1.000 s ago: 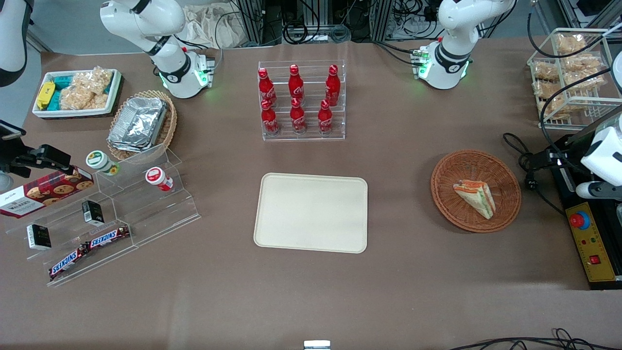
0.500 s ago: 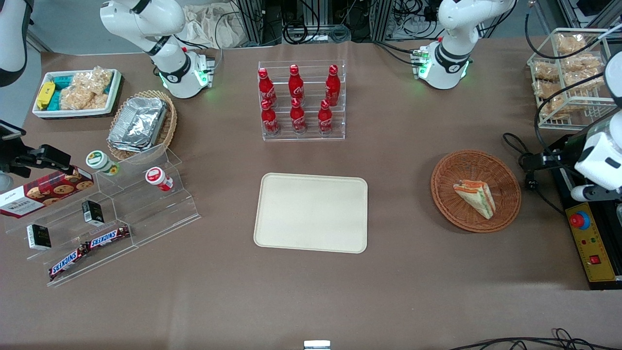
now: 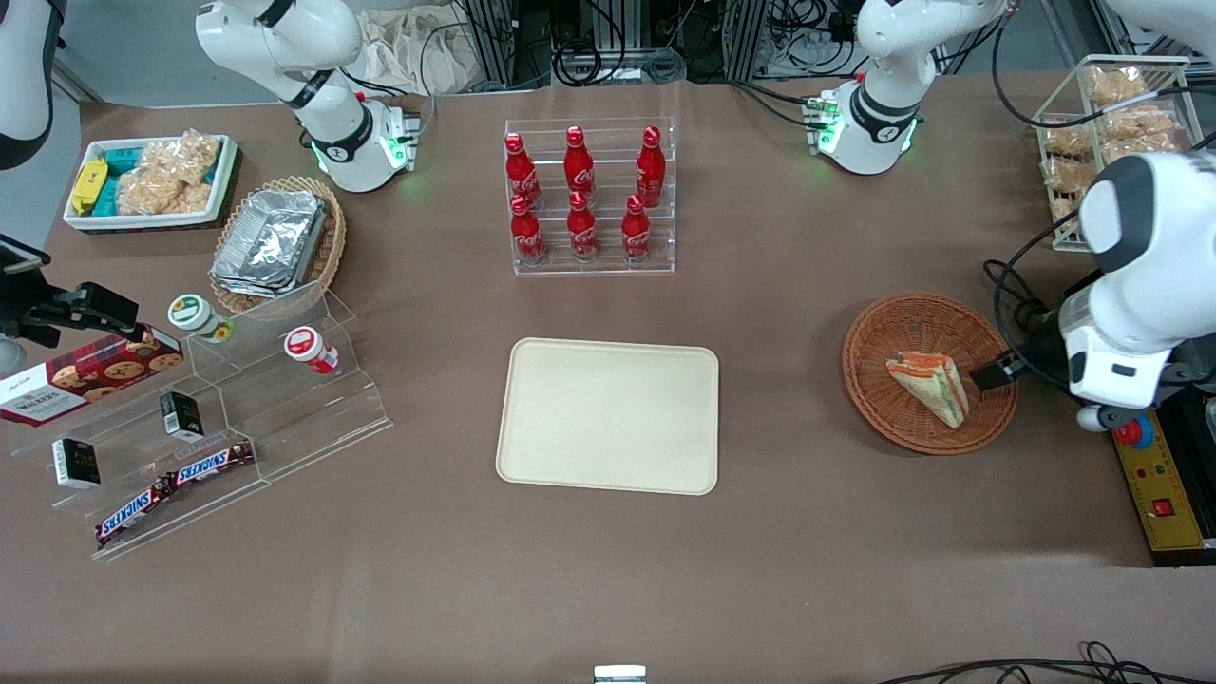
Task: Place sandwich from basket to tray
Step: 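Lower the open left gripper over the sandwich in the wicker basket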
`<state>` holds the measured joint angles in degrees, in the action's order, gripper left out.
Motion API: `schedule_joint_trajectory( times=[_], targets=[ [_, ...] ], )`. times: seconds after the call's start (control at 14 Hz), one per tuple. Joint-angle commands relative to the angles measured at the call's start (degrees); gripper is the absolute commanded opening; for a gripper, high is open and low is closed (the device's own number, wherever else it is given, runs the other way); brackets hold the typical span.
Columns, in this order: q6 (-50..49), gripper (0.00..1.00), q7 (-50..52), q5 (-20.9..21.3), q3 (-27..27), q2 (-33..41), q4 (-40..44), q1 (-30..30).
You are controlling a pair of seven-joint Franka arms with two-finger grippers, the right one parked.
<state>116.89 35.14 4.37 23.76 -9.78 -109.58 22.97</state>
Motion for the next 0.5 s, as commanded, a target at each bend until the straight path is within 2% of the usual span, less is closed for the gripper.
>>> schedule_joint_trajectory(
  times=[0.0,0.29,0.43],
  targets=[
    [5.44,0.99,9.12,0.73,0.15,1.26,-6.07,0.59],
    [17.02,0.99,11.79,0.81,0.15,1.16,-14.76,0.85],
    [19.78,0.99,11.79,0.82,0.15,0.81,-16.37,1.82]
  ],
)
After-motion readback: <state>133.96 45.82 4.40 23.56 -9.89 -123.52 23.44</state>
